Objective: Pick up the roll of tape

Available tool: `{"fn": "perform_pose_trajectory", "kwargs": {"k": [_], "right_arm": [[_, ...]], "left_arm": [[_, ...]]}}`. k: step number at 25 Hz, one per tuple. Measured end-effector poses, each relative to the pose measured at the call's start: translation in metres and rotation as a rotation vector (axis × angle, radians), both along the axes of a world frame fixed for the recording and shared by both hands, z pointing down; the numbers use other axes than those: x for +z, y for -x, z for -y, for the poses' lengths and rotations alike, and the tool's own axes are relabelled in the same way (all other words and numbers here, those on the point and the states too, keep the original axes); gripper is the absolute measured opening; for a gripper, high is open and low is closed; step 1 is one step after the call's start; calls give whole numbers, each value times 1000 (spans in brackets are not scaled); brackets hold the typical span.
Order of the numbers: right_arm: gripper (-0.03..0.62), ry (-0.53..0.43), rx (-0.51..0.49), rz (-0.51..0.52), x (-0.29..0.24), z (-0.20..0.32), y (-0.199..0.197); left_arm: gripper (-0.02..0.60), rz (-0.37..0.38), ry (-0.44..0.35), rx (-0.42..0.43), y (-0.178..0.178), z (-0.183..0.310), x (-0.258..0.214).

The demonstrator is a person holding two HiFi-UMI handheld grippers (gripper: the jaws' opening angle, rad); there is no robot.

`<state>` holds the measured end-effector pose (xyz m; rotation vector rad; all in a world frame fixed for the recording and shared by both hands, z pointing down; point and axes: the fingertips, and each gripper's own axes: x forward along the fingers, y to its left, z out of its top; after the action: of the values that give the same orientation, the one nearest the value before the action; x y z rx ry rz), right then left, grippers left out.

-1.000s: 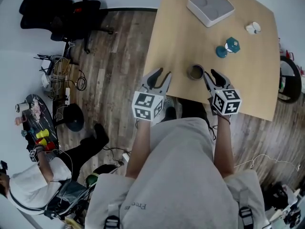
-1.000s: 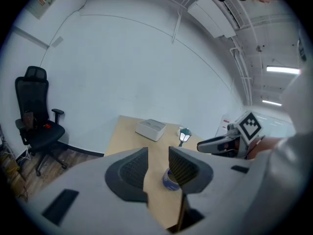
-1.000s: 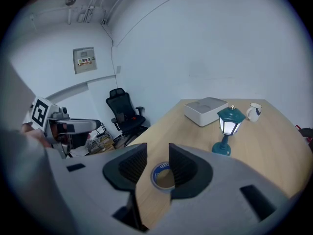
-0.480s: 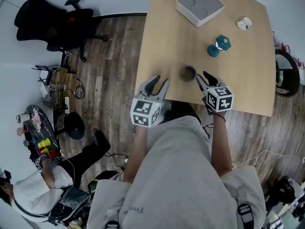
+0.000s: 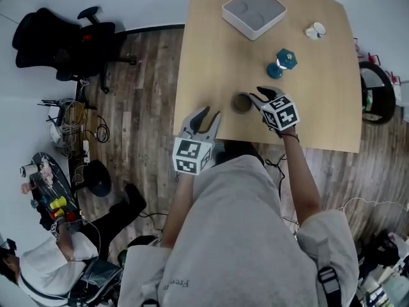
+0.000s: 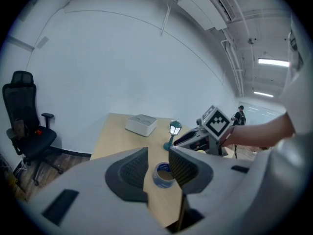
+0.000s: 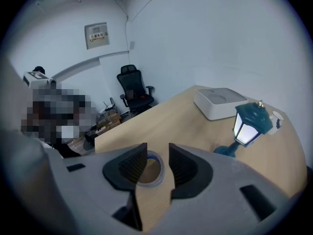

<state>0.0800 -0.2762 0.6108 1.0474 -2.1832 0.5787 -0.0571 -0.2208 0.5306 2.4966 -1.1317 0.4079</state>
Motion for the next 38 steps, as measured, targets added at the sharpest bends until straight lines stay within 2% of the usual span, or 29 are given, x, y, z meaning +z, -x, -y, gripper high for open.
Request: {"fn": "perform_pose_trajectory", "kwargs": {"k": [5,10,14,18,24,29,38], "right_arm": [[141,33,-165,-73,6,12,13],[140,199,-403,-169,35,1,24],[140,289,-543,-281,56,-3,23],[138,393,-550,-308,72,-1,20],[138,479,-542,-326,89,9,23],[138,563,-586,-399,105,6,19],[124,597,-565,-372,119,7,23]], "left_arm": [[124,7,-10,0,-2,4,-3],[124,8,-13,-2,1,8,-6],[124,-2,-19,-1,3,10,-6],[124,-9,-21,-1,4,11,-8],[124,-9,-18,-1,5,12,-8],[124,6,-17,-14,14,14,-9],[124,19,-6,-51,32,16,-3]]}}
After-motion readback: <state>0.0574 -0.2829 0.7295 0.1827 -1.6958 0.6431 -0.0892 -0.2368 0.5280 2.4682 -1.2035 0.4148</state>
